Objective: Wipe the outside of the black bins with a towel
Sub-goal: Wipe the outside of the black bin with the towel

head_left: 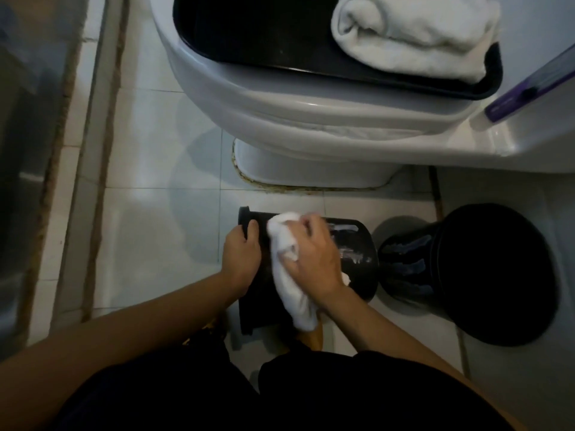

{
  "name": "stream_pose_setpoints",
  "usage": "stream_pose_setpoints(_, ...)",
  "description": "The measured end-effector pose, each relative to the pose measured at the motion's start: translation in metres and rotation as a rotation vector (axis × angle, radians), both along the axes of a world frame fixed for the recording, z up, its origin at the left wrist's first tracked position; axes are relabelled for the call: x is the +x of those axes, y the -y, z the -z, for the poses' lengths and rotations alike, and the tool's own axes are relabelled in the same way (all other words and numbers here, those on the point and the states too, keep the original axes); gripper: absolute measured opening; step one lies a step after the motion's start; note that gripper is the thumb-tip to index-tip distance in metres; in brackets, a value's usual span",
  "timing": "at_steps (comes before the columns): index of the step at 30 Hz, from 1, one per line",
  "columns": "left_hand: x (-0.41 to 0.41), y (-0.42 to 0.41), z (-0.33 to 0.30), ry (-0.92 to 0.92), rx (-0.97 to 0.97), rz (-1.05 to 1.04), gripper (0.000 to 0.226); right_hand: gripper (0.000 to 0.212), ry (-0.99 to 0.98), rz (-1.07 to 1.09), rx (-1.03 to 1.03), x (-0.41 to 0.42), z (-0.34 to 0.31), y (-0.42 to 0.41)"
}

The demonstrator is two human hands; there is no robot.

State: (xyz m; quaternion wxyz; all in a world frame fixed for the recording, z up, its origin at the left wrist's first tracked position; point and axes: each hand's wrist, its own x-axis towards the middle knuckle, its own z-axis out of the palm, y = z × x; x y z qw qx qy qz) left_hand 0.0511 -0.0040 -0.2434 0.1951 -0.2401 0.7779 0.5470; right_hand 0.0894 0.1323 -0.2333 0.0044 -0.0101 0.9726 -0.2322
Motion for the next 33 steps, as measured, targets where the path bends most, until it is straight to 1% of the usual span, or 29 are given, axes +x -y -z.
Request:
stream_pose_setpoints(3, -0.001, -0.003, -0.003, 0.012, -0.008, 0.003, 0.041, 0.040, 0.103, 0.464, -0.028, -0.016, -0.002, -0.018)
stream_pose_setpoints(4, -0.001, -0.004, -0.003, 0.009, -0.013, 0.002, 0.042, 0.041, 0.098, 0.534, 0.000, -0.018, -0.005, -0.016)
stream_pose_setpoints(5, -0.001, -0.004, -0.002, 0.005, -0.019, 0.006, 0.042, 0.042, 0.059, 0.510, 0.051, -0.018, -0.008, -0.009)
stream_pose_setpoints(8, 0.002, -0.001, 0.003, -0.030, -0.056, 0.028, 0.044, 0.044, -0.055, 0.134, 0.137, -0.005, -0.006, 0.019)
stream_pose_setpoints(9, 0.003, 0.000, 0.004, -0.036, -0.060, 0.035, 0.044, 0.045, -0.040, 0.105, 0.140, -0.006, -0.005, 0.019)
stream_pose_setpoints(10, 0.003, 0.000, 0.005, -0.040, -0.055, 0.035, 0.044, 0.045, 0.010, 0.196, 0.123, -0.013, -0.005, 0.015)
stream_pose_setpoints(12, 0.003, -0.001, 0.002, -0.031, -0.036, 0.033, 0.042, 0.049, 0.143, 0.534, 0.060, -0.033, -0.004, -0.004)
stream_pose_setpoints(13, 0.003, -0.002, 0.001, -0.017, -0.027, 0.034, 0.041, 0.050, 0.176, 0.601, 0.065, -0.040, -0.004, -0.013)
stream_pose_setpoints(14, 0.003, -0.003, 0.001, -0.008, -0.019, 0.040, 0.040, 0.050, 0.176, 0.590, 0.079, -0.041, -0.005, -0.018)
stream_pose_setpoints(17, 0.000, -0.003, -0.001, 0.003, -0.011, 0.040, 0.038, 0.049, 0.090, 0.428, 0.005, -0.029, -0.008, -0.015)
stream_pose_setpoints(19, -0.001, -0.003, -0.003, 0.003, 0.001, 0.038, 0.037, 0.057, 0.137, 0.328, -0.141, -0.019, -0.015, -0.013)
stream_pose_setpoints(20, 0.000, -0.003, -0.002, -0.002, 0.002, 0.041, 0.037, 0.066, 0.206, 0.245, -0.217, -0.016, -0.020, -0.017)
stream_pose_setpoints(21, 0.001, -0.003, -0.002, -0.009, -0.002, 0.045, 0.037, 0.080, 0.290, 0.135, -0.258, -0.015, -0.026, -0.025)
stream_pose_setpoints(22, 0.003, -0.003, -0.001, -0.016, -0.007, 0.048, 0.038, 0.097, 0.380, 0.018, -0.256, -0.014, -0.032, -0.033)
stream_pose_setpoints(24, 0.003, -0.001, 0.000, -0.022, -0.020, 0.054, 0.038, 0.127, 0.531, -0.159, -0.196, -0.013, -0.043, -0.050)
stream_pose_setpoints(26, 0.003, -0.002, 0.000, -0.017, -0.015, 0.064, 0.037, 0.140, 0.590, -0.264, -0.111, -0.014, -0.051, -0.059)
stream_pose_setpoints(28, 0.003, -0.002, -0.002, -0.017, -0.008, 0.068, 0.038, 0.142, 0.565, -0.351, -0.002, -0.017, -0.052, -0.059)
stream_pose_setpoints(30, 0.004, -0.001, -0.002, -0.025, -0.017, 0.068, 0.039, 0.135, 0.500, -0.416, 0.105, -0.016, -0.050, -0.055)
stream_pose_setpoints(33, 0.006, 0.000, -0.001, -0.018, -0.010, 0.065, 0.040, 0.104, 0.417, -0.450, 0.165, -0.009, -0.045, -0.053)
